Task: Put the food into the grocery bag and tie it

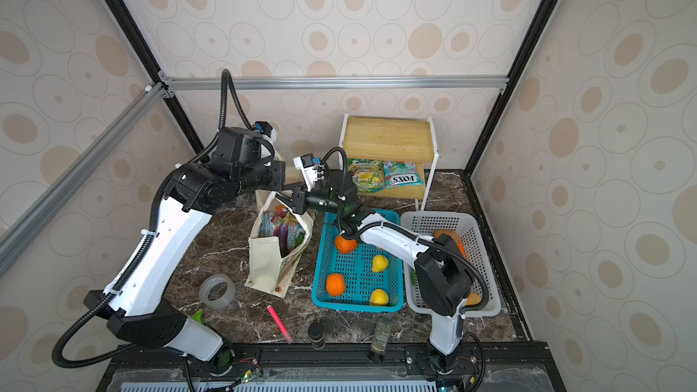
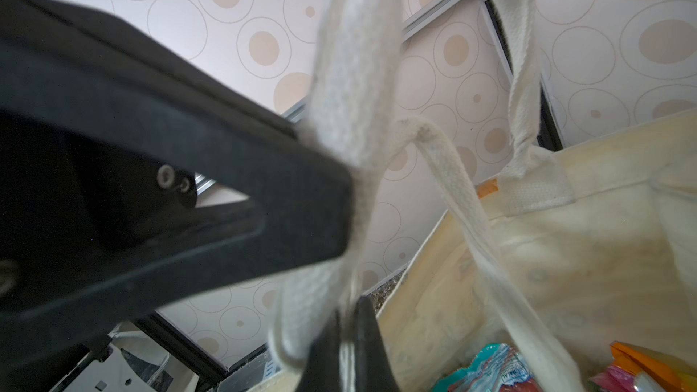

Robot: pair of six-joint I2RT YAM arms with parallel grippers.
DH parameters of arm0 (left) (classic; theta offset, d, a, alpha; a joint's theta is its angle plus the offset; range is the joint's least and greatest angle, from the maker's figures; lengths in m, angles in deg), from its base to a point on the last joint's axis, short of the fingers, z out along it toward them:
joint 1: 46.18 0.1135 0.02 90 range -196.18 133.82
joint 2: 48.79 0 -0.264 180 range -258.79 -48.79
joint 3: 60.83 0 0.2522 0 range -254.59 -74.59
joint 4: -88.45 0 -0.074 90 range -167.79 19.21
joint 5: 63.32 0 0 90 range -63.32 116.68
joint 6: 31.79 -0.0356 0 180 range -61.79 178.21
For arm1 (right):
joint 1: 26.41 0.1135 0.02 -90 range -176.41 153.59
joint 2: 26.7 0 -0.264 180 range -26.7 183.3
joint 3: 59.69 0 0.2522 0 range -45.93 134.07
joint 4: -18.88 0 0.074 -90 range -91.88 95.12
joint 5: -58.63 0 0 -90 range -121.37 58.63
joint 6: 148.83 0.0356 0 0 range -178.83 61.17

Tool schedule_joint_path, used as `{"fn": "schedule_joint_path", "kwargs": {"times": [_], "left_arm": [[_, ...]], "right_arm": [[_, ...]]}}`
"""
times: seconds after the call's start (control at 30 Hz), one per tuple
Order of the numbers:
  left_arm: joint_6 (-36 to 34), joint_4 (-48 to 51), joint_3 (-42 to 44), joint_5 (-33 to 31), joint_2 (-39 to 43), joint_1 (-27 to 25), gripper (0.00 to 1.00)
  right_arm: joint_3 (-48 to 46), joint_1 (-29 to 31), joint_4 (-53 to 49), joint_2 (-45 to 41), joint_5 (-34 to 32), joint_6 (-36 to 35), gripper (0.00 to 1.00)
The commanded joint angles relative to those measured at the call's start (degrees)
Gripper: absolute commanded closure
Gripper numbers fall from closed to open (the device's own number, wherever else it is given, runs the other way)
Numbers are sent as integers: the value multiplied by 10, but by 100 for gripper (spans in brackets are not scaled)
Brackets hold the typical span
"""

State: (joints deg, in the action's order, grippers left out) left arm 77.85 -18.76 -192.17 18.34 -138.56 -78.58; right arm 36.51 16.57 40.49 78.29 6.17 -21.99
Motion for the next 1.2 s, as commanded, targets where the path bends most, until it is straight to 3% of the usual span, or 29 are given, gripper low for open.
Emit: {"fn": "schedule_joint_path", "kwargs": {"times": [0.0,0.03,0.1,0.2,0.37,0.4,0.43,0.47,0.67,0.77,0.87,0.9,0.93,1.0,1.17], "left_arm": [[-18,38,-44,-14,-38,-35,89],[-16,42,-53,-18,-45,-45,82],[-14,44,-69,-22,-49,-58,80],[-7,50,-94,-56,-41,-60,68],[-15,56,-94,-106,-25,-59,38],[-15,56,-95,-109,-24,-59,30],[-14,53,-94,-106,-21,-59,16],[-14,50,-94,-106,-19,-59,12],[-13,30,-81,-118,3,-57,14],[-8,-10,-47,-131,42,-38,29],[30,-139,98,-9,138,46,41],[56,-188,158,56,172,84,38],[81,-227,200,95,196,112,33],[125,-300,274,150,238,146,31],[199,-407,355,292,214,193,29]], "right_arm": [[-21,-4,48,-2,9,6,100],[-29,-6,67,-3,7,15,100],[-38,-13,105,1,7,43,100],[-47,-24,146,10,8,74,100],[-49,-25,148,10,9,70,100],[-50,-25,148,9,9,70,100],[-50,-26,148,9,9,70,100],[-50,-25,148,8,9,70,100],[-47,-26,138,9,11,70,100],[-47,-25,138,10,10,69,100],[-47,-25,139,7,11,72,100],[-47,-25,137,7,12,71,100],[-47,-26,134,5,13,70,100],[-49,-25,124,1,11,64,100],[-47,-24,119,-4,14,64,100]]}}
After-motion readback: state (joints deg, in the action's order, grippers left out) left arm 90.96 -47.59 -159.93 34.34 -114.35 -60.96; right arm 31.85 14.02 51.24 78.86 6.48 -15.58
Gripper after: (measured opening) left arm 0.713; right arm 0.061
